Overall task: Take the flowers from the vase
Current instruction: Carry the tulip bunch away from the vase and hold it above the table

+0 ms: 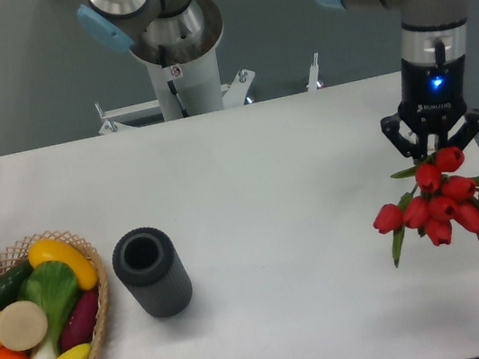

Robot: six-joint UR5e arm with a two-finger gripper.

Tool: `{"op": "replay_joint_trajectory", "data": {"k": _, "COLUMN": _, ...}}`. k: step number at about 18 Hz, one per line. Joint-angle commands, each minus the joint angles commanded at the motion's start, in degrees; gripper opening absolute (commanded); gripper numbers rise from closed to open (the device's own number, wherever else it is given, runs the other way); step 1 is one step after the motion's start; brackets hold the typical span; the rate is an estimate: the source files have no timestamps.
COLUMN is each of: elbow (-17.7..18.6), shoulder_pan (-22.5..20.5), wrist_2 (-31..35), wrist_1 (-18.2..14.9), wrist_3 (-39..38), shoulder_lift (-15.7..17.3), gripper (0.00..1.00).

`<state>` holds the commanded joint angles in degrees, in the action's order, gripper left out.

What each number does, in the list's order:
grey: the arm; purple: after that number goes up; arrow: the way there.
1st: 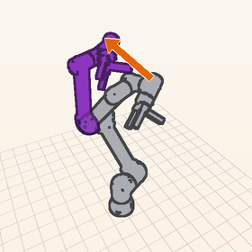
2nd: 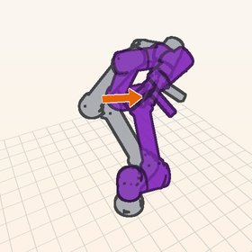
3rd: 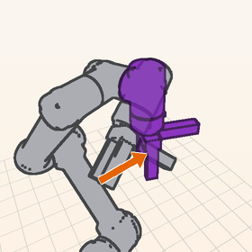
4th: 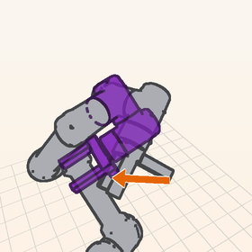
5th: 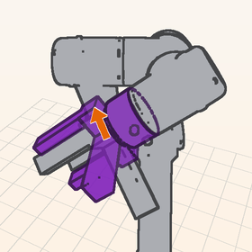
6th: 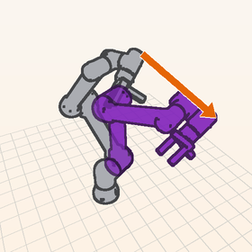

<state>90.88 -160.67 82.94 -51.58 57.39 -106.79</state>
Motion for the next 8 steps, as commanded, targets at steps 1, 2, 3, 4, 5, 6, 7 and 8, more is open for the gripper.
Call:
{"op": "replay_joint_trajectory", "data": {"k": 1, "elbow": 0.0, "shoulder_pan": 1.0, "wrist_2": 1.8, "wrist_1": -1.8, "wrist_3": 0.3, "shoulder_lift": -0.1, "gripper": 0.08}}
{"op": "replay_joint_trajectory", "data": {"k": 2, "elbow": -0.2, "shoulder_pan": 2.2, "wrist_2": 3.3, "wrist_1": -3.4, "wrist_3": 1.0, "shoulder_lift": -0.5, "gripper": 0.08}}
{"op": "replay_joint_trajectory", "data": {"k": 3, "elbow": -0.5, "shoulder_pan": 2.7, "wrist_2": 4.8, "wrist_1": -4.7, "wrist_3": 1.9, "shoulder_lift": -0.8, "gripper": 0.08}}
{"op": "replay_joint_trajectory", "data": {"k": 4, "elbow": -0.8, "shoulder_pan": 3.0, "wrist_2": 6.4, "wrist_1": -5.3, "wrist_3": 2.2, "shoulder_lift": -0.9, "gripper": 0.08}}
{"op": "replay_joint_trajectory", "data": {"k": 5, "elbow": -1.0, "shoulder_pan": 3.5, "wrist_2": 7.1, "wrist_1": -5.9, "wrist_3": 2.2, "shoulder_lift": -1.1, "gripper": 0.08}}
{"op": "replay_joint_trajectory", "data": {"k": 6, "elbow": -1.1, "shoulder_pan": 4.0, "wrist_2": 7.3, "wrist_1": -6.8, "wrist_3": 2.2, "shoulder_lift": -1.1, "gripper": 0.08}}
{"op": "replay_joint_trajectory", "data": {"k": 7, "elbow": -1.0, "shoulder_pan": 4.2, "wrist_2": 7.4, "wrist_1": -7.2, "wrist_3": 2.2, "shoulder_lift": -1.1, "gripper": 0.09}}
{"op": "replay_joint_trajectory", "data": {"k": 8, "elbow": -0.8, "shoulder_pan": 4.3, "wrist_2": 7.6, "wrist_1": -7.3, "wrist_3": 2.2, "shoulder_lift": -1.1, "gripper": 0.09}}
